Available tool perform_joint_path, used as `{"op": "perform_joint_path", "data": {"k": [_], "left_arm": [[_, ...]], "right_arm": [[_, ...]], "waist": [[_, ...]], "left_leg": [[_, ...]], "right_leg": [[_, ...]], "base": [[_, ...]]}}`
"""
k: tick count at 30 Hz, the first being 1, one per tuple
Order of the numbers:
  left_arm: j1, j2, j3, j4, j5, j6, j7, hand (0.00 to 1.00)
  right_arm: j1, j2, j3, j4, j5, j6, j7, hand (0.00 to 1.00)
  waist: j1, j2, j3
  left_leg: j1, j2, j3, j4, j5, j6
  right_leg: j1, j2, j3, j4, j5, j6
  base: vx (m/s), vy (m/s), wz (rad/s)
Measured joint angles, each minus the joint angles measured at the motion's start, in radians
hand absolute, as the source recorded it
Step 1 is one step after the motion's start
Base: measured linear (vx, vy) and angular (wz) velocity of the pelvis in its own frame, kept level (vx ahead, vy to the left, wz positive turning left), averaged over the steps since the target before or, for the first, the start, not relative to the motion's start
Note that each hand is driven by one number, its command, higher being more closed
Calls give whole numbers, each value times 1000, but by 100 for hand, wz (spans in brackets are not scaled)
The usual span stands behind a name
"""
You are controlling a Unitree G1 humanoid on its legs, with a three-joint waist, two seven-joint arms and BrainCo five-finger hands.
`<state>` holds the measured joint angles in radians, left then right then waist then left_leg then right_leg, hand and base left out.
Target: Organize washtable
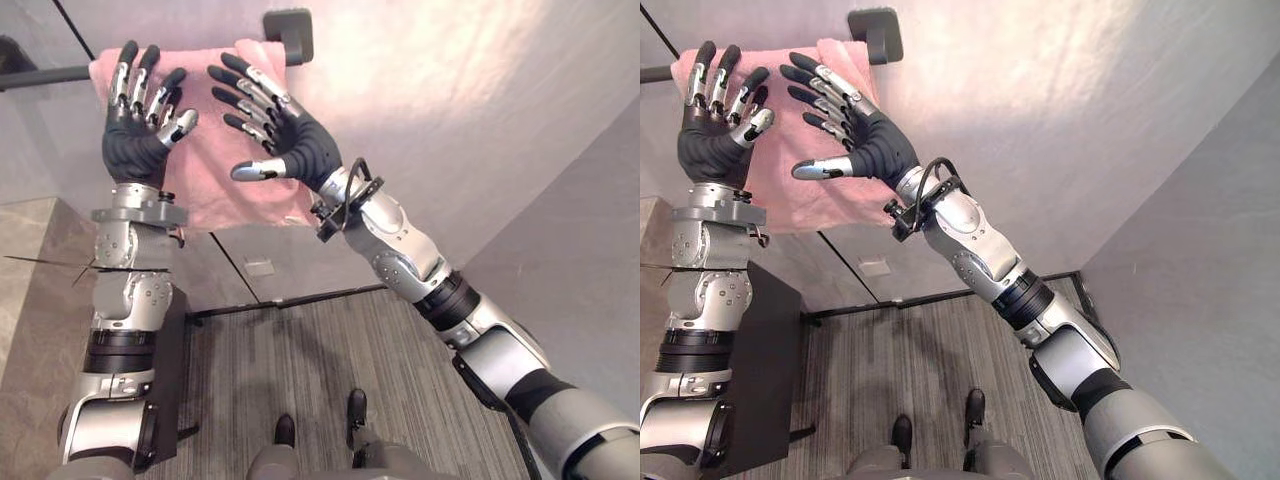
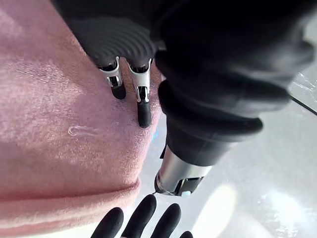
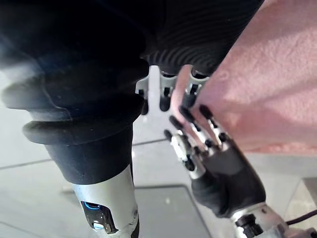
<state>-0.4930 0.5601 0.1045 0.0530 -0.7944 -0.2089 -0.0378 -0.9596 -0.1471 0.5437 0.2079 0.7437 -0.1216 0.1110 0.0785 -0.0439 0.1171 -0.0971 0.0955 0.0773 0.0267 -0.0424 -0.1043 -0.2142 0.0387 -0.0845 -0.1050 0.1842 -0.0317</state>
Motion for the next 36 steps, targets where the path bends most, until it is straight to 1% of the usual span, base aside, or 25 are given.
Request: {"op": "perform_joint_path", "data": {"k": [2, 4, 5, 8, 10, 12, 15, 17, 20, 22, 25, 32, 33, 35, 36], "left_arm": [[-1, 0, 23, 0, 0, -5, 0, 0], [-6, 0, 35, 0, 0, -8, 6, 0], [-8, 0, 37, 0, 0, -9, 9, 0], [-49, 4, 55, 45, -1, -22, 18, 0], [-76, 34, 61, 82, -2, -29, 19, 0], [-93, 107, 60, 154, -3, -29, 18, 0], [-158, 164, 62, 260, -22, -26, 19, 0], [-163, 194, 64, 283, -28, -20, 19, 0], [-189, 215, 64, 316, -28, -14, 19, 0], [-242, 226, 64, 356, -29, -14, 24, 0], [-290, 252, 64, 389, -29, -14, 40, 0], [-368, 258, 54, 445, -30, -16, 54, 0], [-374, 271, 53, 451, -30, -16, 61, 0], [-376, 298, 53, 451, -30, -20, 62, 0], [-376, 314, 55, 451, -29, -23, 62, 0]], "right_arm": [[0, -2, -3, 0, 0, 0, 0, 0], [-1, -2, -21, 0, 0, 0, -2, 0], [-3, -3, -26, 0, 0, 0, -2, 0], [-41, -39, -36, -3, 0, 0, -2, 0], [-59, -63, -39, -21, 1, 0, -2, 0], [-58, -87, -64, -74, 3, -2, -2, 0], [-58, -117, -118, -121, 14, -28, -1, 0], [-57, -120, -124, -120, 30, -29, -2, 0], [-57, -119, -123, -120, 43, -29, -4, 0], [-57, -112, -122, -116, 61, -30, -6, 0], [-57, -93, -118, -110, 79, -35, -9, 0], [-58, -50, -98, -79, 90, -40, -21, 0], [-58, -38, -96, -69, 90, -45, -23, 0], [-58, -27, -96, -68, 90, -49, -25, 0], [-58, -24, -97, -67, 90, -49, -26, 0]], "waist": [[-1, -1, 14], [2, -2, 27], [3, -3, 31], [14, -10, 40], [17, -15, 55], [15, -30, 72], [15, -53, 91], [15, -57, 98], [17, -59, 117], [20, -64, 134], [22, -71, 141], [23, -73, 159], [23, -75, 162], [23, -77, 176], [25, -80, 184]], "left_leg": [[0, 1, 1, 0, 0, 0], [-1, 1, 4, 0, -2, -2], [-1, 1, 5, 0, -2, -2], [-28, 2, 7, 7, -2, -2], [-33, 4, 8, 9, -2, -2], [-38, 7, 8, 13, -2, -2], [-67, 8, 7, 26, -2, -3], [-81, 8, 6, 30, -2, -3], [-84, 9, 6, 31, -2, -4], [-95, 8, 4, 40, -4, -6], [-126, 7, 3, 54, -6, -7], [-147, 8, -17, 81, -9, -12], [-153, 9, -18, 84, -9, -12], [-156, 10, -16, 88, -9, -12], [-157, 14, -14, 94, -12, -15]], "right_leg": [[0, 1, 0, 0, 1, -1], [-2, 2, 3, 0, 10, -13], [-3, 2, 5, 0, 11, -14], [-28, 4, 10, 0, 17, -12], [-33, 6, 11, 2, 22, -10], [-39, 10, 18, 4, 27, -15], [-61, 9, 17, 0, 28, -15], [-72, 10, 15, 1, 25, -11], [-73, 10, 13, 5, 33, -20], [-79, 10, 13, 5, 37, -18], [-104, 8, 17, 5, 45, -10], [-107, 9, 16, 5, 47, -6], [-111, 9, 16, 4, 42, 0], [-115, 10, 17, 4, 42, -1], [-114, 13, 17, 5, 48, -8]], "base": [[26, 76, -2], [25, 85, -4], [22, 88, -6], [8, 90, -3], [7, 80, -5], [10, 87, -8], [-15, 86, 1], [7, 81, 2], [32, 87, 4], [26, 100, 3], [11, 103, -2], [17, 91, 5], [1, 68, -2], [27, 112, -5], [66, 168, -4]]}}
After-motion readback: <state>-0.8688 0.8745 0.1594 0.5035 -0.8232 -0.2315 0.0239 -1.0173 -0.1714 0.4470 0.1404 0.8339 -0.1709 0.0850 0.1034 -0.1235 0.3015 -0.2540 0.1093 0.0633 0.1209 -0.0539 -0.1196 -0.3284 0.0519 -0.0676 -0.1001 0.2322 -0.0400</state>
